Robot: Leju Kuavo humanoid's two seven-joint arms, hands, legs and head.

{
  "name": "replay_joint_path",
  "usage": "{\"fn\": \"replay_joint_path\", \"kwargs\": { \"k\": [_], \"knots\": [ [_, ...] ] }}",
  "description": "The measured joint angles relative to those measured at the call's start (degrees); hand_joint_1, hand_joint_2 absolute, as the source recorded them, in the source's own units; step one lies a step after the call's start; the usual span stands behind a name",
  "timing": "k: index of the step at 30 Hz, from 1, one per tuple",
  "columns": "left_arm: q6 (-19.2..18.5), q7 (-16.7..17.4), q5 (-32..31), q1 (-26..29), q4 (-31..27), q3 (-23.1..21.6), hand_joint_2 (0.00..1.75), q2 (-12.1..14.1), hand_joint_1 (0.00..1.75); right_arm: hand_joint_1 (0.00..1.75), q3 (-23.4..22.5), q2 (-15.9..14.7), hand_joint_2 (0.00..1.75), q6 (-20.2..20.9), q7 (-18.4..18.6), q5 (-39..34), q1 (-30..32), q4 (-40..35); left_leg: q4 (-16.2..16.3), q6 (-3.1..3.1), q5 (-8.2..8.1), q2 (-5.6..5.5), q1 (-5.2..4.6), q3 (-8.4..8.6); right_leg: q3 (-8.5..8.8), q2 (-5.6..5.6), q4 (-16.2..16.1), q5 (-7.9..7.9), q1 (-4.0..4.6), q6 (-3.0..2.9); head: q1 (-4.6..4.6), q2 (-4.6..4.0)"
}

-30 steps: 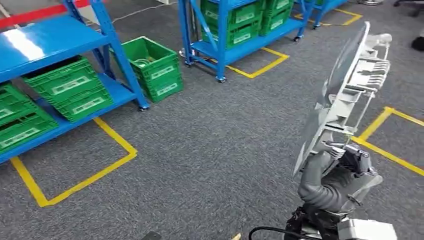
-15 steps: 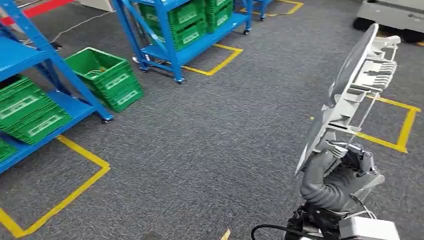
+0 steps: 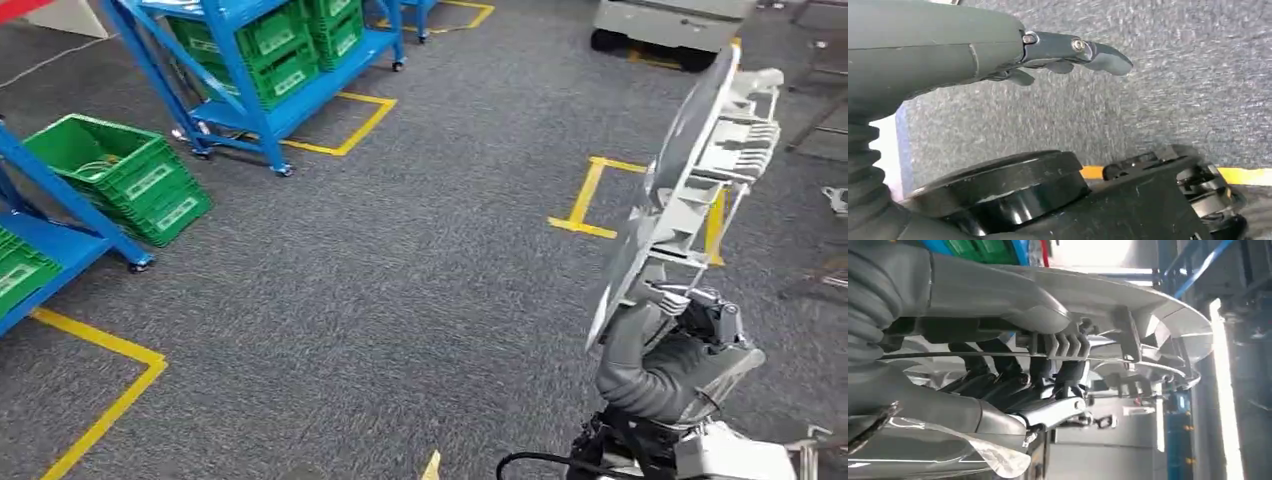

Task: Take the parts from the cabinet and place them on the table.

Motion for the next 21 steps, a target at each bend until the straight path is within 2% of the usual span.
{"fn": "replay_joint_path", "kwargs": {
  "k": [1, 2, 3, 4, 5, 6, 7, 8, 10, 11, 12, 13, 14, 15, 16, 17, 18, 19, 20, 21],
  "knots": [
    [0.0, 0.0, 0.0, 0.0, 0.0, 0.0, 1.75, 0.1, 0.0, 1.75, 0.0, 0.0, 1.75, 0.0, 0.0, 0.0, 0.0, 0.0, 0.0, -0.01, -0.02, 0.85, 0.0, -0.02, -1.27, -0.14, 3.0, -0.91, -0.1, 0.26, 0.04, 0.0],
    [0.0, 0.0, -0.1, 0.0, 0.0, 0.0, 1.75, 0.1, 0.0, 1.75, 0.0, 0.0, 1.75, 0.0, 0.0, 0.0, 0.0, 0.0, 0.1, -0.04, -0.04, 1.67, 0.01, 0.02, -1.25, -0.29, 3.5, -0.49, -0.25, 0.43, 0.05, 0.0],
    [0.0, 0.0, -0.1, 0.0, 0.0, 0.0, 1.75, 0.1, 0.0, 1.75, 0.0, 0.0, 1.75, 0.0, 0.0, 0.0, 0.0, 0.0, 0.1, -0.19, -0.14, 2.44, 0.01, 0.06, -0.02, -0.54, 1.6, 0.93, -0.37, 0.55, 0.02, 0.0],
    [0.0, 0.0, -0.1, 0.0, 0.0, 0.0, 1.75, 0.1, 0.0, 1.75, -0.1, 0.0, 1.75, 0.0, 0.0, -0.1, 0.0, 0.0, 0.1, -0.4, -0.3, 3.25, 0.04, 0.14, 2.67, -1.11, -3.0, 3.24, -0.44, 0.61, 0.04, 0.0],
    [0.0, 0.0, -0.1, 0.0, 0.0, 0.0, 1.75, 0.1, 0.0, 1.75, -0.1, 0.0, 1.75, 0.0, 0.0, 0.0, 0.0, 0.0, 0.3, -0.71, -0.55, 3.96, 0.1, 0.3, 6.13, -2.37, -8.8, 5.52, -0.46, 0.63, 0.02, 0.0],
    [0.0, 0.0, -0.2, 0.0, 0.0, 0.0, 1.75, 0.2, 0.0, 1.75, -0.1, 0.0, 1.75, 0.0, 0.0, 0.0, -0.2, 0.0, 0.4, -1.14, -0.84, 4.51, -0.1, 0.47, 7.85, -5.09, -12.2, 4.86, -0.11, 0.61, 0.04, 0.0],
    [0.1, 0.0, -0.3, 0.1, 0.0, 0.0, 1.75, 0.3, 0.0, 1.75, 0.0, 0.0, 1.75, 0.0, 0.0, 0.0, -0.5, 0.1, 0.8, -1.54, -1.18, 5.07, -0.56, 0.14, 8.72, -5.45, -12.9, 4.74, 0.33, -0.18, 0.26, 0.0],
    [0.2, 0.0, -0.2, 0.2, 0.0, 0.0, 1.75, 0.3, 0.0, 1.75, 0.0, 0.0, 1.75, 0.0, 0.1, -0.1, -0.6, 0.1, 0.8, -1.69, -1.16, 5.42, -0.63, 0.29, 8.45, -4.42, -12.7, 4.79, 0.27, -1.07, -0.02, 0.0],
    [0.2, 0.0, -0.2, 0.1, 0.0, 0.0, 1.75, 0.3, 0.0, 1.75, -0.1, 0.0, 1.75, 0.0, 0.1, -0.1, -0.5, 0.1, 0.7, -1.93, -1.16, 6.57, -0.58, 0.67, 8.14, -3.31, -12.6, 4.74, 0.49, -1.71, -0.02, 0.0],
    [0.2, 0.0, -0.2, 0.0, 0.0, 0.0, 1.75, 0.3, 0.0, 1.75, -0.1, 0.0, 1.75, 0.0, 0.1, -0.1, -0.5, 0.1, 0.8, -2.34, -1.71, 6.59, -0.4, 0.72, 8.31, -2.69, -12.8, 4.96, 0.23, -2.25, -0.04, 0.0],
    [0.2, 0.0, -0.2, 0.0, 0.0, 0.0, 1.75, 0.3, 0.0, 1.75, -0.1, 0.0, 1.75, 0.0, 0.1, -0.1, -0.6, 0.1, 1.6, -2.69, -2.73, 3.58, -0.15, 0.57, 8.28, -2.19, -12.9, 5.02, 0.15, -2.56, -0.22, 0.0],
    [0.2, -0.1, -0.2, 0.0, 0.0, 0.0, 1.75, 0.3, 0.0, 1.75, 0.0, 0.0, 1.75, 0.0, 0.1, -0.1, -0.8, 0.1, 4.7, -2.73, -4.73, 1.3, 0.07, -0.76, 8.25, -1.59, -12.8, 5.04, 0.15, -2.92, -0.37, 0.0],
    [0.2, -0.1, 0.1, -0.1, 0.0, 0.0, 1.75, 0.3, 0.0, 1.75, 0.1, 0.0, 1.75, 0.0, 0.1, -0.2, -0.8, 0.1, 8.8, -2.73, -6.84, 0.57, 0.07, -2.56, 8.25, -1.08, -12.8, 5.04, 0.19, -3.14, -0.35, 0.0],
    [0.2, -0.3, 0.2, -0.4, 0.0, 0.0, 1.75, 0.3, 0.0, 1.75, 0.2, 0.0, 1.75, 0.0, 0.2, -0.4, -0.9, 0.1, 14.3, -2.74, -8.99, 0.22, 0.03, -5.01, 8.25, -0.3, -12.8, 5.05, 0.33, -3.22, -0.37, 0.0],
    [0.2, -0.3, 0.3, -0.6, 0.0, 0.0, 1.75, 0.3, 0.0, 1.75, 0.3, 0.0, 1.75, 0.0, 0.2, -0.5, -0.9, 0.2, 17.7, -2.68, -9.97, 0.12, 0.02, -6.53, 8.26, 0.36, -12.8, 5.06, 0.46, -3.31, -0.37, 0.0],
    [0.2, -0.3, 0.3, -0.8, 0.0, 0.0, 1.75, 0.3, 0.0, 1.75, 0.3, 0.0, 1.75, 0.0, 0.3, -0.6, -0.9, 0.3, 18.8, -2.51, -9.48, 0.1, 0.02, -7.05, 8.3, 1.19, -12.8, 5.1, 0.57, -3.37, -0.33, 0.0],
    [0.1, -0.3, 0.3, -0.8, 0.0, 0.0, 1.75, 0.3, 0.0, 1.75, 0.3, 0.0, 1.75, 0.0, 0.4, -0.7, -0.9, 0.3, 17.6, -2.25, -7.81, 0.07, 0.01, -6.57, 8.35, 2.04, -12.8, 5.11, 0.68, -3.38, -0.35, 0.0],
    [0.1, -0.3, 0.3, -0.7, 0.0, 0.0, 1.75, 0.3, 0.0, 1.75, 0.3, 0.0, 1.75, 0.0, 0.5, -0.8, -0.9, 0.3, 14.3, -1.88, -5.15, -0.16, 0.0, -5.27, 8.38, 2.95, -12.8, 5.16, 0.78, -3.43, -0.35, 0.0],
    [0.1, -0.3, 0.2, -0.6, 0.0, 0.0, 1.75, 0.3, 0.0, 1.75, 0.3, 0.0, 1.75, 0.0, 0.5, -0.8, -0.9, 0.3, 9.7, -1.44, -2.07, -0.87, -0.07, -3.49, 8.47, 3.87, -12.8, 5.22, 0.84, -3.37, -0.35, 0.0],
    [0.1, -0.3, 0.2, -0.3, 0.0, 0.0, 1.75, 0.3, 0.0, 1.75, 0.4, 0.0, 1.75, 0.0, 0.5, -0.8, -0.9, 0.3, 5.4, -0.95, 0.41, -3.05, -0.14, -1.97, 8.49, 4.58, -12.8, 5.26, 0.8, -3.32, -0.35, 0.0]
  ]
}}
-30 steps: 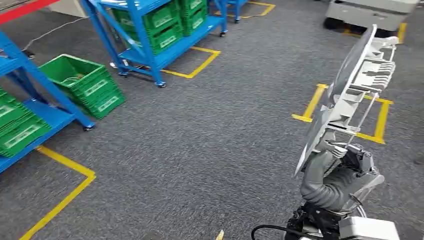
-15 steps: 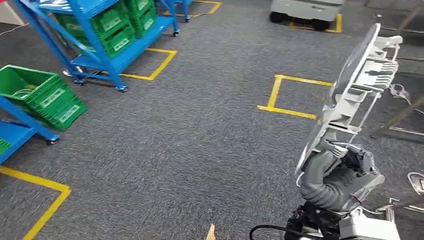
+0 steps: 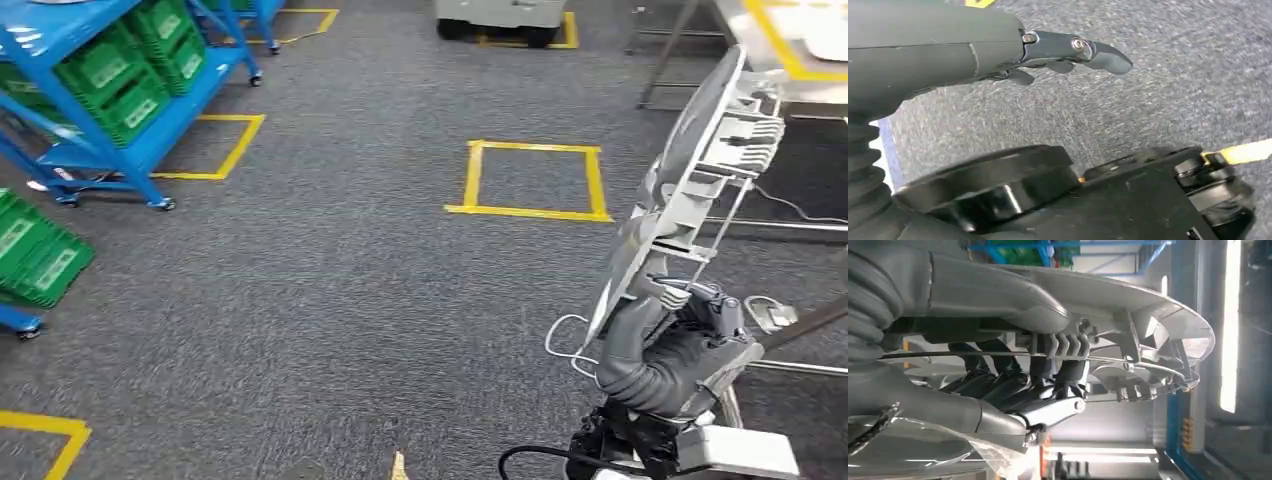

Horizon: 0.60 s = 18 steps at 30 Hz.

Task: Take the parts from the cabinet and place them on the table.

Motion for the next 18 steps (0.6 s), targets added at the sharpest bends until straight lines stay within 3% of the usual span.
{"fn": "replay_joint_path", "kwargs": {
  "k": [1, 3, 5, 6, 7, 8, 10, 11, 12, 14, 15, 16, 17, 18],
  "knots": [
    [0.0, 0.0, 0.0, 0.0, 0.0, 0.0, 1.75, 0.2, 0.0, 1.75, 0.0, 0.0, 1.75, 0.0, 0.0, 0.0, -0.2, 0.0, -0.9, 0.33, -0.33, -2.63, 0.07, 0.09, -0.35, 0.47, 0.2, 0.19, 0.18, 0.28, 0.2, 0.0],
    [0.0, 0.0, 0.0, 0.1, 0.0, 0.0, 1.75, 0.0, 0.0, 1.75, 0.0, 0.0, 1.75, 0.0, 0.0, -0.1, -0.6, 0.1, -2.0, 0.41, -0.43, -1.63, -0.21, 0.45, -1.15, 1.77, 0.1, 0.79, -0.49, 1.14, -0.13, 0.0],
    [0.0, 0.0, 0.0, -0.2, 0.0, 0.0, 1.75, 0.0, 0.0, 1.75, 0.0, 0.0, 1.75, 0.0, 0.0, -0.1, -0.5, 0.1, -3.8, 0.58, -0.69, -0.24, -0.29, 1.02, -1.78, 2.88, -0.1, 1.35, -0.48, 2.01, -0.11, 0.0],
    [0.0, 0.0, -0.1, -0.1, 0.0, 0.0, 1.75, 0.0, 0.0, 1.75, 0.0, 0.0, 1.75, 0.0, 0.0, -0.1, -0.3, 0.1, -4.9, 0.43, -0.36, 1.1, 0.29, 1.38, -2.85, 0.86, 0.7, 0.64, -0.33, 1.88, -0.02, 0.0],
    [0.0, 0.0, -0.1, 0.2, 0.0, 0.0, 1.75, -0.1, 0.0, 1.75, 0.0, 0.0, 1.75, 0.0, 0.0, -0.2, -0.5, 0.1, -5.3, 0.8, -0.17, 1.52, 0.2, 1.5, -3.82, -1.83, 2.8, -1.05, -0.06, 2.09, 0.33, 0.0],
    [0.1, -0.1, -0.1, 0.3, 0.0, 0.0, 1.75, -0.1, 0.0, 1.75, 0.1, 0.0, 1.75, 0.0, 0.0, -0.2, -0.7, 0.1, -5.3, 0.89, -0.14, 2.29, 0.1, 1.39, -5.49, -3.31, 6.5, -2.94, -0.09, 2.42, 0.41, 0.0],
    [0.1, -0.1, -0.1, 0.3, 0.0, 0.1, 1.75, 0.0, 0.0, 1.75, 0.1, 0.0, 1.75, 0.0, -0.1, -0.2, -0.7, 0.1, -5.3, 0.92, -0.18, 3.9, 0.0, 1.41, -9.07, -4.49, 14.4, -6.05, -0.5, 2.88, 0.35, 0.0],
    [0.1, -0.1, -0.1, 0.4, 0.0, 0.2, 1.75, 0.0, 0.0, 1.75, 0.1, 0.0, 1.75, 0.0, -0.1, -0.2, -0.7, 0.2, -5.2, 0.86, -0.23, 4.71, -0.01, 1.42, -10.0, -4.67, 16.4, -6.31, -0.67, 3.14, 0.37, 0.0],
    [0.1, -0.1, -0.1, 0.4, 0.0, 0.2, 1.75, 0.1, 0.0, 1.75, 0.1, 0.0, 1.75, 0.0, -0.1, -0.2, -0.6, 0.2, -5.2, 0.77, -0.3, 5.44, 0.01, 1.48, -9.51, -4.88, 15.7, -5.32, -0.82, 3.36, 0.39, 0.0],
    [0.1, -0.1, -0.1, 0.4, 0.0, 0.3, 1.75, 0.1, 0.0, 1.75, 0.0, 0.0, 1.75, 0.0, -0.1, -0.2, -0.6, 0.3, -5.1, 0.38, -0.64, 6.97, 0.06, 1.71, -4.87, -6.0, 7.5, -0.85, -1.19, 3.6, 0.37, 0.0],
    [0.1, -0.1, -0.1, 0.4, 0.0, 0.3, 1.75, 0.1, 0.0, 1.75, 0.0, 0.0, 1.75, 0.0, -0.2, -0.2, -0.6, 0.3, -4.9, 0.01, -0.97, 7.56, 0.04, 1.91, -1.78, -8.35, 2.1, 0.97, -1.18, 3.73, 0.41, 0.0],
    [0.2, -0.1, -0.1, 0.5, 0.0, 0.3, 1.75, 0.2, 0.0, 1.75, 0.0, 0.0, 1.75, 0.0, -0.3, -0.2, -0.8, 0.4, -4.8, -0.43, -1.27, 8.13, -0.43, 1.97, -0.75, -11.12, 0.6, -0.76, -0.28, 3.68, 0.44, 0.0],
    [0.3, -0.1, -0.1, 0.6, 0.0, 0.3, 1.75, 0.2, 0.0, 1.75, 0.0, 0.0, 1.75, 0.0, -0.5, 0.0, -0.9, 0.3, -4.4, -0.73, -1.63, 8.67, -0.63, 1.82, -0.25, -10.29, 0.0, -0.31, -0.49, 2.49, 0.35, 0.0],
    [0.3, -0.1, -0.2, 0.7, 0.0, 0.4, 1.75, 0.2, 0.0, 1.75, 0.0, 0.0, 1.75, 0.0, -0.6, 0.0, -0.8, 0.3, -4.4, -0.82, -1.63, 9.16, -0.76, 2.14, -0.46, -9.51, 0.1, -0.36, -0.44, 2.05, 0.05, 0.0]
  ]
}}
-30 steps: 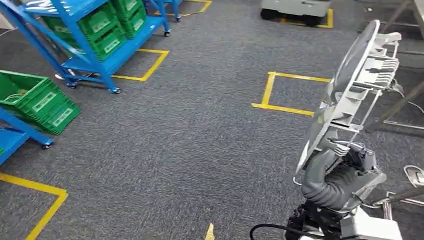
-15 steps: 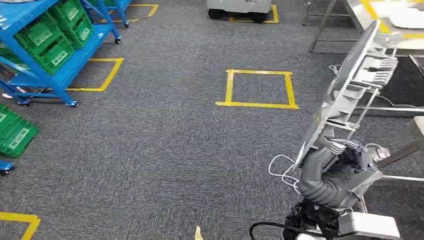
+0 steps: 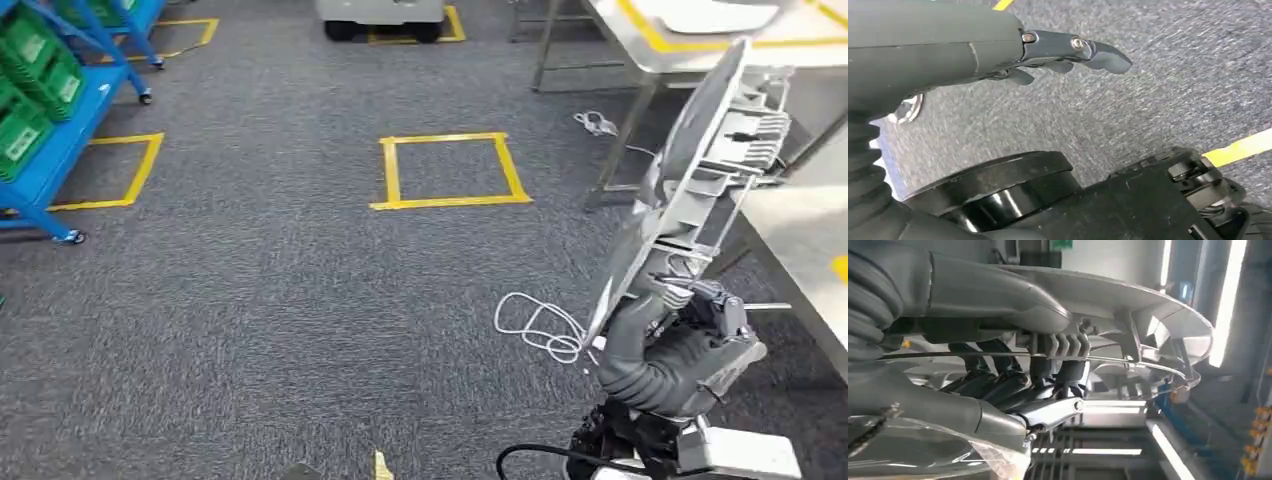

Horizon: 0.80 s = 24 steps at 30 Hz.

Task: Take the parts from the cabinet and place them on the table.

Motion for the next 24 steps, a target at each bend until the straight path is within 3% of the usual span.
{"fn": "replay_joint_path", "kwargs": {
  "k": [2, 3, 4, 5, 6, 7, 8, 9, 11, 12, 13, 14, 17, 18, 19, 20, 22, 23, 24],
  "knots": [
    [0.0, 0.0, 0.0, -0.1, 0.0, 0.0, 1.75, 0.0, 0.0, 1.75, -0.1, 0.0, 1.75, 0.0, 0.0, 0.0, 0.1, 0.0, -0.1, -0.34, -0.23, 1.39, 0.15, 0.35, -0.23, 1.43, 0.0, -0.03, 0.18, -0.65, -0.03, 0.0],
    [0.0, 0.0, -0.1, -0.1, 0.0, 0.1, 1.75, 0.0, 0.0, 1.75, -0.1, 0.0, 1.75, 0.0, 0.0, 0.0, 0.2, 0.0, 0.1, -0.84, -0.91, 0.74, 0.36, 0.37, -0.08, 2.12, -0.1, 0.22, -0.13, -1.14, -0.12, 0.0],
    [0.0, 0.0, -0.1, -0.1, 0.0, 0.1, 1.75, -0.1, 0.0, 1.75, -0.1, 0.0, 1.75, 0.0, 0.0, 0.0, 0.1, 0.0, 1.9, -1.0, -2.34, -2.65, 0.64, -0.21, -0.14, 2.8, -0.1, 0.23, -0.13, -1.37, -0.33, 0.0],
    [0.0, -0.2, -0.1, -0.2, 0.0, 0.2, 1.75, -0.1, 0.0, 1.75, 0.0, 0.0, 1.75, 0.0, 0.0, 0.0, 0.1, 0.0, 5.5, -1.01, -4.47, -4.56, 0.76, -1.81, -0.16, 3.42, -0.1, 0.28, -0.13, -1.68, -0.51, 0.0],
    [0.0, -0.3, 0.1, -0.4, 0.0, 0.4, 1.75, -0.2, 0.0, 1.75, 0.0, 0.2, 1.75, 0.0, -0.1, 0.0, 0.1, 0.0, 10.8, -1.0, -7.05, -5.5, 0.75, -4.12, -0.15, 4.19, -0.1, 0.26, -0.07, -1.88, -0.51, 0.0],
    [0.0, -0.4, 0.1, -0.7, 0.0, 0.6, 1.75, -0.2, 0.0, 1.75, -0.1, 0.2, 1.75, 0.0, -0.1, 0.0, 0.1, 0.0, 15.5, -0.95, -8.63, -5.81, 0.71, -6.21, -0.13, 4.96, -0.1, 0.26, 0.05, -1.95, -0.55, 0.0],
    [0.0, -0.4, 0.1, -0.9, 0.0, 0.7, 1.75, -0.2, 0.0, 1.75, -0.1, 0.2, 1.75, 0.0, -0.1, 0.0, 0.1, 0.0, 18.1, -0.81, -9.08, -5.98, 0.71, -7.4, -0.11, 5.75, -0.1, 0.28, 0.18, -2.0, -0.51, 0.0],
    [0.0, -0.4, 0.1, -1.0, 0.0, 0.7, 1.75, -0.2, 0.0, 1.75, -0.1, 0.2, 1.75, 0.0, -0.1, 0.0, 0.2, 0.0, 18.0, -0.56, -8.07, -6.04, 0.7, -7.4, -0.03, 6.72, -0.1, 0.32, 0.31, -2.07, -0.51, 0.0],
    [-0.1, -0.3, 0.1, -0.9, 0.0, 0.8, 1.75, -0.2, 0.0, 1.75, -0.1, 0.2, 1.75, 0.0, -0.1, 0.0, 0.3, 0.0, 11.6, 0.2, -2.94, -6.61, 0.64, -4.85, 0.15, 8.61, -0.1, 0.38, 0.44, -2.09, -0.49, 0.0],
    [-0.1, -0.2, 0.1, -0.7, 0.0, 0.8, 1.75, -0.2, 0.0, 1.75, -0.1, 0.2, 1.75, 0.0, -0.1, 0.0, 0.3, 0.0, 6.8, 0.58, -0.07, -7.81, 0.57, -3.01, 0.33, 9.41, -0.1, 0.41, 0.43, -2.05, -0.49, 0.0],
    [-0.1, -0.2, 0.1, -0.6, 0.0, 0.8, 1.75, -0.2, 0.0, 1.75, -0.1, 0.3, 1.75, 0.0, -0.2, 0.0, 0.3, 0.0, 3.6, 0.92, 1.15, -10.79, 0.55, -1.86, 0.12, 10.02, -0.1, 0.45, 0.27, -1.97, -0.51, 0.0],
    [-0.2, -0.2, 0.1, -0.6, 0.0, 0.9, 1.75, -0.2, 0.0, 1.75, -0.1, 0.3, 1.75, 0.0, -0.3, 0.2, 0.2, 0.0, 2.9, 1.04, 1.33, -11.9, 0.72, -1.87, -0.08, 10.72, 0.2, 0.68, 0.46, -1.59, -0.4, 0.0],
    [-0.2, 0.0, -0.1, -0.8, 0.0, 1.0, 1.75, -0.3, 0.0, 1.75, -0.2, 0.4, 1.75, 0.0, -0.5, 0.3, 0.5, 0.0, 1.0, 1.36, 0.36, -9.97, 0.37, -1.31, -1.33, 12.38, -0.1, 1.52, 0.0, -0.31, -0.62, 0.0],
    [-0.2, 0.0, -0.1, -0.7, 0.0, 1.0, 1.75, -0.5, 0.0, 1.75, -0.2, 0.4, 1.75, 0.0, -0.5, 0.3, 0.7, -0.1, 0.1, 1.48, 0.99, -8.99, 1.12, -1.25, -1.75, 11.78, 0.2, 1.3, 0.11, -0.21, -0.55, 0.0],
    [0.0, 0.0, -0.2, -0.6, 0.0, 1.0, 1.75, -0.6, 0.0, 1.75, -0.2, 0.4, 1.75, 0.0, -0.5, 0.3, 0.8, -0.1, -0.2, 1.57, 1.17, -8.3, 0.85, -1.09, -2.68, 8.34, 1.1, 0.26, 0.5, -0.15, -0.62, 0.0],
    [0.0, 0.0, -0.1, -0.4, 0.0, 1.0, 1.75, -0.6, 0.0, 1.75, -0.2, 0.4, 1.75, 0.0, -0.4, 0.3, 0.8, -0.1, -0.3, 1.83, 1.25, -7.6, 0.81, -1.14, -3.96, 6.42, 4.0, -1.68, 0.47, 0.1, -0.16, 0.0],
    [0.0, 0.0, -0.1, -0.3, 0.0, 1.1, 1.75, -0.6, 0.0, 1.75, -0.1, 0.4, 1.75, 0.0, -0.5, 0.3, 0.8, -0.1, -0.3, 1.85, 1.22, -5.84, 0.64, -1.15, -7.8, 5.03, 13.0, -5.51, 0.19, 0.66, -0.22, 0.0],
    [0.0, 0.0, -0.1, -0.3, 0.0, 1.1, 1.75, -0.5, 0.0, 1.75, -0.1, 0.4, 1.75, 0.0, -0.5, 0.2, 0.8, 0.0, -0.3, 1.85, 1.19, -4.99, 0.64, -1.16, -9.1, 4.9, 15.9, -6.29, 0.06, 0.9, -0.18, 0.0],
    [0.0, 0.0, -0.2, -0.3, 0.0, 1.1, 1.75, -0.5, 0.0, 1.75, -0.2, 0.4, 1.75, 0.0, -0.5, 0.2, 0.9, 0.0, -0.3, 1.82, 1.16, -4.2, 0.66, -1.12, -9.21, 4.78, 16.3, -5.86, -0.13, 1.11, -0.14, 0.0]
  ]
}}
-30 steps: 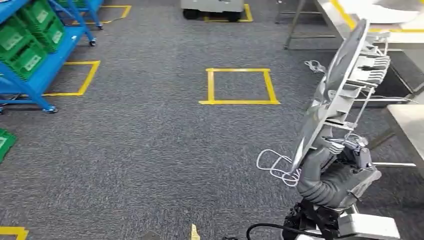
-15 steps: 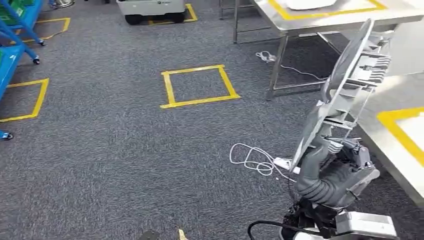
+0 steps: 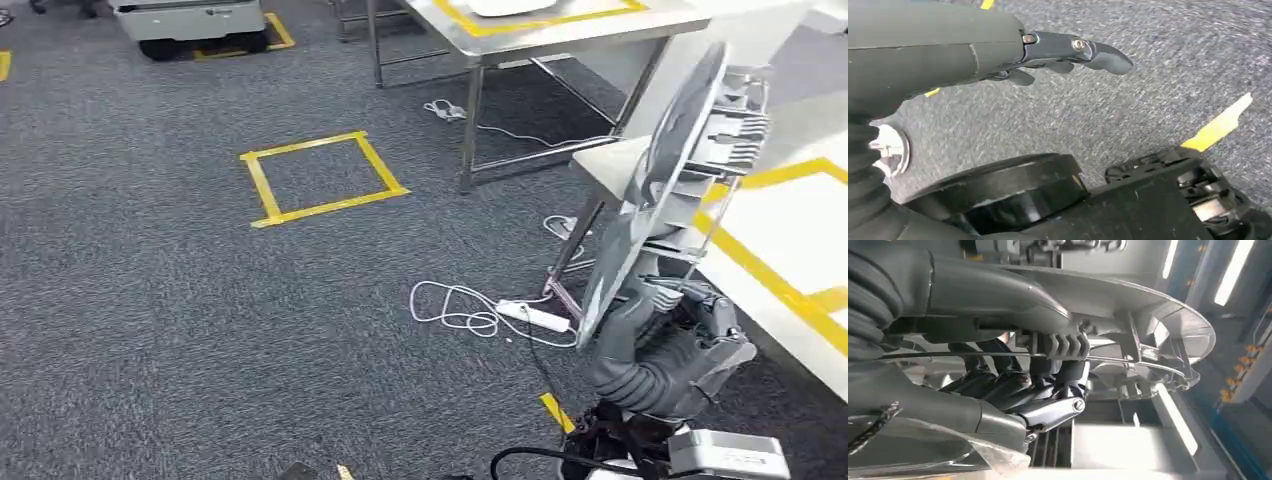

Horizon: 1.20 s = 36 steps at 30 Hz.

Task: Take the parts from the cabinet and place them on the table.

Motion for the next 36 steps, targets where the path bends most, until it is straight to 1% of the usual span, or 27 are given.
{"fn": "replay_joint_path", "kwargs": {
  "k": [1, 2, 3, 4, 5, 6, 9, 10, 11, 12, 14, 15, 16, 18, 19, 20, 22, 24, 26, 27, 29, 30, 32, 33, 34, 35, 36],
  "knots": [
    [0.0, 0.0, -0.2, 0.0, 0.0, 0.0, 1.75, 0.0, 0.0, 1.75, -0.1, 0.0, 1.75, 0.0, 0.0, 0.0, 0.1, 0.0, 0.0, -0.09, -0.11, 0.8, 0.02, 0.02, 1.14, -0.3, -2.0, 1.59, -0.14, 0.19, -0.05, 0.0],
    [0.0, 0.0, -0.2, 0.0, 0.0, 0.0, 1.75, 0.0, 0.0, 1.75, -0.1, 0.0, 1.75, 0.0, -0.1, 0.0, 0.1, 0.0, 0.0, -0.27, -0.23, 1.54, 0.04, 0.15, 3.54, -0.95, -6.3, 3.86, -0.24, 0.27, -0.02, 0.0],
    [0.0, 0.0, -0.3, 0.0, 0.0, 0.0, 1.75, 0.0, 0.0, 1.75, -0.1, 0.0, 1.75, 0.0, -0.1, 0.1, 0.1, 0.0, 0.0, -0.55, -0.43, 2.23, 0.05, 0.38, 6.65, -2.56, -11.7, 6.08, -0.27, 0.34, -0.05, 0.0],
    [0.0, 0.0, -0.4, 0.1, 0.0, 0.1, 1.75, 0.0, 0.0, 1.75, -0.1, 0.0, 1.75, 0.0, -0.1, 0.2, 0.0, 0.0, 0.1, -0.94, -0.67, 2.87, -0.14, 0.65, 8.66, -5.24, -15.8, 6.06, -0.03, 0.46, -0.04, 0.0],
    [0.0, 0.0, -0.4, 0.1, 0.0, 0.1, 1.75, 0.1, 0.0, 1.75, 0.0, 0.1, 1.75, 0.0, -0.2, 0.2, -0.1, 0.0, 0.4, -1.35, -0.98, 3.38, -0.59, 0.4, 9.79, -5.89, -16.8, 5.77, 0.57, -0.14, 0.22, 0.0],
    [0.0, 0.0, -0.5, 0.2, 0.0, 0.1, 1.75, 0.2, 0.0, 1.75, 0.0, 0.1, 1.75, 0.0, -0.2, 0.3, -0.1, 0.0, 0.3, -1.5, -0.99, 3.87, -0.66, 0.52, 9.57, -5.19, -16.6, 5.8, 0.47, -0.88, -0.04, 0.0],
    [0.2, -0.2, 0.1, 0.0, 0.0, 0.1, 1.75, 0.2, 0.0, 1.75, -0.2, 0.1, 1.75, 0.0, -0.2, 0.3, 0.1, 0.0, 0.4, -2.09, -1.52, 5.91, -0.56, 1.13, 9.34, -2.96, -16.7, 6.02, 0.41, -1.85, -0.11, 0.0],
    [0.3, -0.5, 0.5, 0.0, 0.0, 0.2, 1.75, 0.2, 0.0, 1.75, -0.2, 0.2, 1.75, 0.0, -0.3, 0.4, 0.2, -0.1, 1.2, -2.48, -2.51, 3.57, -0.28, 0.97, 9.37, -2.4, -16.8, 6.13, 0.23, -2.29, -0.26, 0.0],
    [0.4, -0.6, 0.8, 0.1, 0.0, 0.3, 1.75, 0.2, 0.0, 1.75, -0.1, 0.2, 1.75, 0.0, -0.3, 0.4, 0.0, -0.1, 4.5, -2.66, -4.6, 0.55, -0.05, -0.36, 9.34, -1.73, -16.8, 6.19, 0.17, -2.68, -0.53, 0.0],
    [0.4, -0.9, 1.0, 0.1, 0.0, 0.5, 1.75, 0.2, 0.0, 1.75, -0.1, 0.4, 1.75, 0.0, -0.3, 0.4, 0.0, -0.1, 9.0, -2.73, -6.83, -0.9, 0.03, -2.39, 9.33, -1.05, -16.8, 6.28, 0.18, -2.87, -0.61, 0.0],
    [0.5, -1.0, 1.4, -0.5, 0.0, 1.1, 1.75, 0.2, 0.0, 1.75, -0.1, 0.4, 1.75, 0.0, -0.4, 0.4, 0.0, -0.1, 17.8, -2.75, -10.01, -1.73, 0.01, -6.37, 9.33, 0.4, -16.7, 6.33, 0.33, -3.02, -0.63, 0.0],
    [0.5, -1.1, 1.4, -0.6, 0.0, 1.3, 1.75, 0.2, 0.0, 1.75, -0.1, 0.4, 1.75, 0.0, -0.4, 0.4, 0.0, -0.1, 19.2, -2.6, -9.74, -1.8, 0.01, -7.07, 9.35, 1.25, -16.7, 6.37, 0.43, -3.07, -0.57, 0.0],
    [0.5, -1.1, 1.4, -0.7, 0.0, 1.3, 1.75, 0.2, 0.0, 1.75, -0.1, 0.4, 1.75, 0.0, -0.4, 0.5, 0.0, -0.1, 17.9, -2.32, -7.95, -1.88, 0.0, -6.51, 9.4, 2.2, -16.7, 6.41, 0.53, -3.11, -0.63, 0.0],
    [0.5, -1.0, 1.4, -0.5, 0.0, 1.4, 1.75, 0.2, 0.0, 1.75, -0.1, 0.4, 1.75, 0.0, -0.5, 0.5, 0.0, -0.1, 9.5, -1.56, -2.35, -2.75, -0.07, -3.15, 9.44, 3.99, -16.7, 6.64, 0.62, -3.04, -0.57, 0.0],
    [0.5, -0.9, 1.3, -0.2, 0.0, 1.4, 1.75, 0.3, 0.0, 1.75, -0.1, 0.4, 1.75, 0.0, -0.5, 0.6, 0.0, -0.1, 4.8, -1.16, 0.13, -4.79, -0.11, -1.34, 9.36, 4.76, -16.7, 6.78, 0.56, -2.9, -0.61, 0.0],
    [0.5, -1.0, 1.4, 0.0, 0.0, 1.4, 1.75, 0.4, 0.0, 1.75, -0.2, 0.5, 1.75, 0.0, -0.6, 0.7, 0.0, -0.1, 3.0, -0.82, 0.0, -7.7, -0.07, -0.87, 9.05, 5.35, -16.6, 6.93, 0.73, -2.63, -0.57, 0.0],
    [0.5, -0.9, 1.3, 0.0, 0.0, 1.6, 1.75, 0.3, 0.0, 1.75, -0.3, 0.7, 1.75, 0.0, -1.3, 0.9, -0.1, -0.1, 1.3, -0.79, -0.76, -6.77, -0.15, -0.37, 7.98, 6.58, -16.4, 7.44, 0.36, -1.87, -0.59, 0.0],
    [0.5, -0.9, 1.3, 0.0, 0.0, 1.7, 1.75, 0.2, 0.0, 1.75, -0.5, 0.7, 1.75, 0.0, -1.6, 1.0, 0.1, -0.1, 0.5, -0.36, -0.09, -5.55, 0.1, -0.23, 7.54, 7.8, -16.8, 8.01, 0.45, -0.95, -0.55, 0.0],
    [0.5, -0.7, 1.2, 0.3, 0.0, 1.8, 1.75, 0.3, 0.0, 1.75, -0.5, 0.8, 1.75, 0.0, -1.7, 1.0, 0.2, -0.1, -0.2, 0.04, 0.44, -3.93, 0.27, -0.08, 5.88, 2.48, -14.1, 5.46, 0.59, -0.99, 0.06, 0.0],
    [0.5, -0.7, 1.0, 0.5, 0.0, 1.8, 1.75, 0.3, 0.0, 1.75, -0.5, 0.8, 1.75, 0.0, -1.7, 1.0, 0.1, -0.1, -0.2, 0.11, 0.46, -3.08, 0.24, -0.17, 4.12, 1.05, -10.1, 3.22, 0.49, -0.6, 0.17, 0.0],
    [0.5, -0.7, 1.0, 0.6, 0.0, 1.9, 1.75, 0.5, 0.0, 1.75, -0.5, 0.8, 1.75, 0.0, -1.9, 1.0, 0.1, -0.1, -0.2, 0.12, 0.44, -1.33, 0.18, -0.19, 0.44, 0.18, -1.5, -0.2, 0.13, 0.01, 0.13, 0.0],
    [0.5, -0.6, 1.0, 0.6, 0.0, 2.0, 1.75, 0.5, 0.0, 1.75, -0.6, 0.8, 1.75, 0.0, -1.9, 1.0, 0.2, -0.1, -0.2, 0.08, 0.39, -0.49, 0.18, -0.18, -0.28, 0.06, 0.3, -0.45, -0.06, 0.3, 0.15, 0.0],
    [0.5, -0.6, 0.9, 0.5, 0.0, 2.2, 1.75, 0.6, 0.0, 1.75, -0.7, 0.8, 1.75, 0.0, -1.9, 1.0, 0.2, -0.1, -0.1, -0.11, 0.19, 0.95, 0.23, -0.06, 2.18, -0.51, -3.8, 2.46, -0.36, 0.66, 0.18, 0.0],
    [0.5, -0.6, 0.9, 0.5, 0.0, 2.3, 1.75, 0.6, 0.0, 1.75, -0.8, 0.8, 1.75, 0.0, -1.9, 1.0, 0.3, -0.1, -0.1, -0.37, 0.02, 1.62, 0.29, 0.14, 5.25, -1.37, -9.1, 4.87, -0.53, 0.75, 0.13, 0.0],
    [0.5, -0.6, 0.9, 0.5, 0.0, 2.4, 1.75, 0.6, 0.0, 1.75, -0.8, 0.8, 1.75, 0.0, -1.9, 1.0, 0.2, -0.1, -0.1, -0.72, -0.24, 2.22, 0.3, 0.45, 8.47, -3.25, -14.6, 6.74, -0.55, 0.87, 0.19, 0.0],
    [0.5, -0.6, 0.9, 0.5, -0.1, 2.4, 1.75, 0.9, 0.0, 1.75, -0.9, 0.8, 1.75, 0.0, -2.0, 1.0, 0.1, -0.1, -0.1, -1.14, -0.52, 2.73, -0.19, 0.39, 10.1, -5.48, -16.5, 5.46, 0.31, 0.78, 0.35, 0.0],
    [0.5, -0.6, 0.9, 0.6, -0.1, 2.5, 1.75, 0.9, 0.0, 1.75, -0.9, 0.9, 1.75, 0.0, -2.0, 1.0, 0.1, -0.1, 0.4, -1.42, -0.76, 3.21, -0.4, 0.4, 9.85, -4.38, -16.8, 5.92, -0.03, -0.39, 0.13, 0.0]
  ]
}}
